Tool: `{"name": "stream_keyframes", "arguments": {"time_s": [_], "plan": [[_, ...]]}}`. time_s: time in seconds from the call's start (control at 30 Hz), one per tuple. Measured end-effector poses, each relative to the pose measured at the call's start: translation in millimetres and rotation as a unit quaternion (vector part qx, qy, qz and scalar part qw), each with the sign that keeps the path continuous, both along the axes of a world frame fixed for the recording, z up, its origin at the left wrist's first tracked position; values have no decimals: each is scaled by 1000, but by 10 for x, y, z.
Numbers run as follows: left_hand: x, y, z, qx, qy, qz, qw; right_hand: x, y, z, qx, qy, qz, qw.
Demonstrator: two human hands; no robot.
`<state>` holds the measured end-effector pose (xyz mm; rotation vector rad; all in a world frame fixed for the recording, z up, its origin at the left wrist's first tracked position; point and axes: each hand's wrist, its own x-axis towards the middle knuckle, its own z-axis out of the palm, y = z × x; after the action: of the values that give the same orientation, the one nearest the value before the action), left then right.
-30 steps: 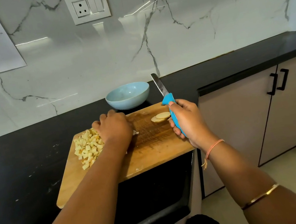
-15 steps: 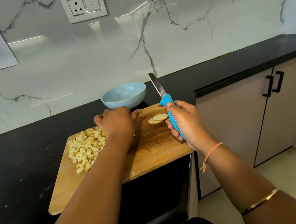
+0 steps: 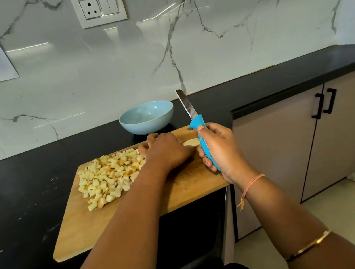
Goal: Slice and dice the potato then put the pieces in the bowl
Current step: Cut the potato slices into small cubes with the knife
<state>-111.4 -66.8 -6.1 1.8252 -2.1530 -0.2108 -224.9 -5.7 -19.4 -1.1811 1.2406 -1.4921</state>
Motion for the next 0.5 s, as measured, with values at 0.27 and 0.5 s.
{"name": "stream_keyframes", "arguments": {"time_s": [0.27, 0.5], "plan": [[46, -39, -69, -99, -34, -28, 994, 5, 1, -8, -4, 3, 0, 1000], [69, -82, -94, -165, -70, -47, 983, 0, -7, -15, -2, -4, 4, 1000]]}}
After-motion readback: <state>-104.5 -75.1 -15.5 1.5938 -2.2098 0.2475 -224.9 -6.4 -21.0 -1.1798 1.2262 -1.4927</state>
